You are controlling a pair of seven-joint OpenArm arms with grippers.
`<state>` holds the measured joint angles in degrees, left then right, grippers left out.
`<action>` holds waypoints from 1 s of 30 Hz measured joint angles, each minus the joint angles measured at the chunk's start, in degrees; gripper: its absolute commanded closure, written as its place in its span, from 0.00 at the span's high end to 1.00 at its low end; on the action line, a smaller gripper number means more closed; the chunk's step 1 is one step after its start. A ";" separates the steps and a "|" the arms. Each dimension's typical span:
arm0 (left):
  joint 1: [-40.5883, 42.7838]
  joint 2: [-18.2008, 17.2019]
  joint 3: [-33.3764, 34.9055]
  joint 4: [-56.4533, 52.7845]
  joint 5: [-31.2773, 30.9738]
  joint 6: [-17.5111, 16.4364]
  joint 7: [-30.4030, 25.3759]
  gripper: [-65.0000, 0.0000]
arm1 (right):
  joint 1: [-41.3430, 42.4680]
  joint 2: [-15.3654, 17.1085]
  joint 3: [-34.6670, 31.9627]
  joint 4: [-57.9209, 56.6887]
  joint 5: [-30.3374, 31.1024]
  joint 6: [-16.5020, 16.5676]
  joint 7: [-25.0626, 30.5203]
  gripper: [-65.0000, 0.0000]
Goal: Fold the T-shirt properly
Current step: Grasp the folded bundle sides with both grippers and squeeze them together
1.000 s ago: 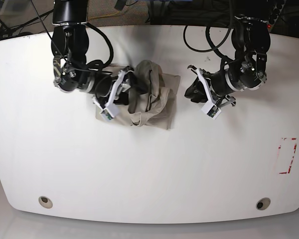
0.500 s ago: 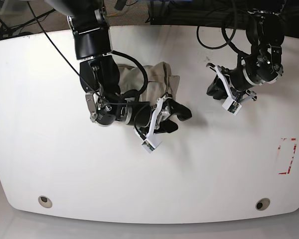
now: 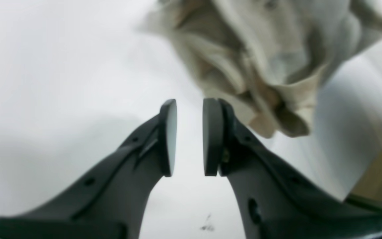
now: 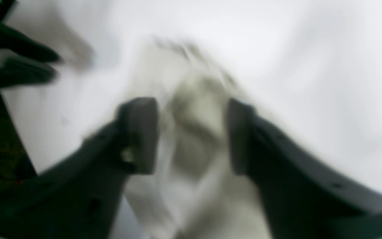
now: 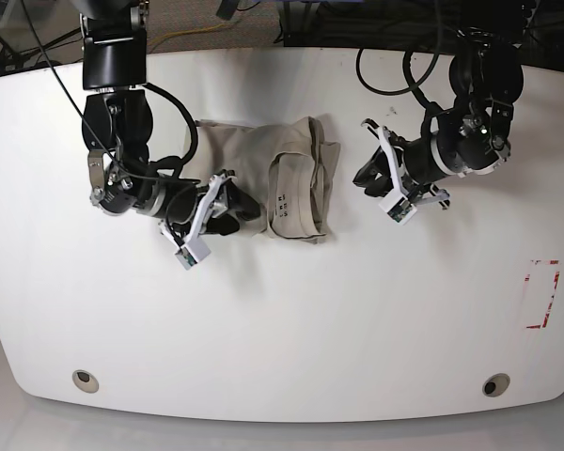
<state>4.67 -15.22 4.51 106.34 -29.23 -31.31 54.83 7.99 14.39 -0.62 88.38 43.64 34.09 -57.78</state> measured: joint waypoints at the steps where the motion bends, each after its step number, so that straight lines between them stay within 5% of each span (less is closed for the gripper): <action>1: -0.39 0.42 1.11 -0.02 0.37 0.04 0.26 0.19 | -0.46 0.26 0.48 -0.02 0.02 0.00 -0.15 0.30; 7: -3.13 4.98 7.72 -0.02 0.50 0.07 0.35 0.19 | -2.10 1.81 5.81 -0.52 -0.07 0.22 0.17 0.29; 12: -5.11 8.20 14.34 -0.07 0.44 0.09 0.39 0.19 | -2.05 1.33 7.87 -2.45 -6.62 0.46 0.31 0.28; 20: -6.69 13.16 24.96 -4.26 11.72 -0.22 -0.61 0.19 | -2.60 -0.44 7.76 -4.85 -15.13 0.72 4.02 0.28; 24: -6.80 12.22 24.68 -7.96 13.81 -0.15 -0.09 0.19 | -3.61 -0.48 7.93 -5.53 -15.39 0.66 4.63 0.28; 30: -8.44 6.03 22.64 -10.34 13.29 -0.17 -0.37 0.19 | -3.80 -0.57 8.02 -5.57 -15.41 0.72 4.63 0.28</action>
<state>-3.77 -9.19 27.16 96.01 -15.94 -31.48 54.46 4.19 13.82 7.40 82.81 28.23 34.81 -53.15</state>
